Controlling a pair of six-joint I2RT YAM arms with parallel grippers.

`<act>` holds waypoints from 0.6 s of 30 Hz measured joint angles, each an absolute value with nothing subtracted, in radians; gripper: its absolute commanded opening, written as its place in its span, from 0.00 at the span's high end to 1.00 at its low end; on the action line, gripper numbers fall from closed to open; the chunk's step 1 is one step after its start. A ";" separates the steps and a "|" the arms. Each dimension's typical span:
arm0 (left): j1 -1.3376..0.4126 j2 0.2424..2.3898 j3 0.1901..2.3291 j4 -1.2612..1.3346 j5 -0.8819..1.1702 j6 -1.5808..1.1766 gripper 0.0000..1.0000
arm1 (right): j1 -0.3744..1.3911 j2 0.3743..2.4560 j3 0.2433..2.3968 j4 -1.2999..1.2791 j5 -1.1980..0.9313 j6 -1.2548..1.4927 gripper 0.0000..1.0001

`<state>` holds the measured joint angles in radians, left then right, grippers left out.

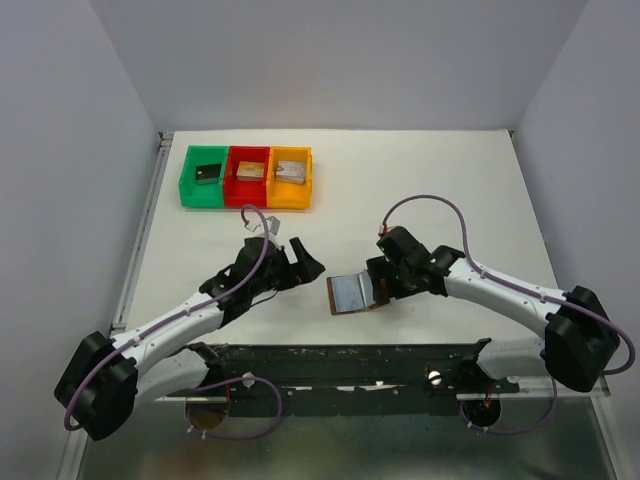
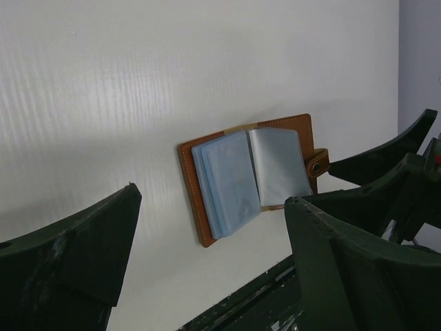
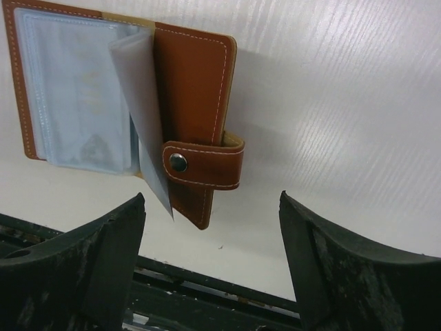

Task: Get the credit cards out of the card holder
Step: Remove the credit card from the card holder.

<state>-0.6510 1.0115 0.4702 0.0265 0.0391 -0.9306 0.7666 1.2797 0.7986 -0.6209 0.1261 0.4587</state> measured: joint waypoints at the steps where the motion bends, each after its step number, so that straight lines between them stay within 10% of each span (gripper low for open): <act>1: -0.667 1.022 0.475 0.025 0.034 -0.933 0.01 | 0.767 1.297 0.802 -0.621 0.126 0.455 0.14; 18: -0.716 1.081 0.484 0.012 -0.012 -0.943 0.03 | 0.767 1.383 0.846 -0.590 0.105 0.468 0.47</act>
<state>-0.7158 1.0813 0.4843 0.0124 -0.0124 -0.9432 0.7666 1.3827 0.8459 -0.5896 0.1047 0.4683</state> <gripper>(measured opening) 0.976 0.509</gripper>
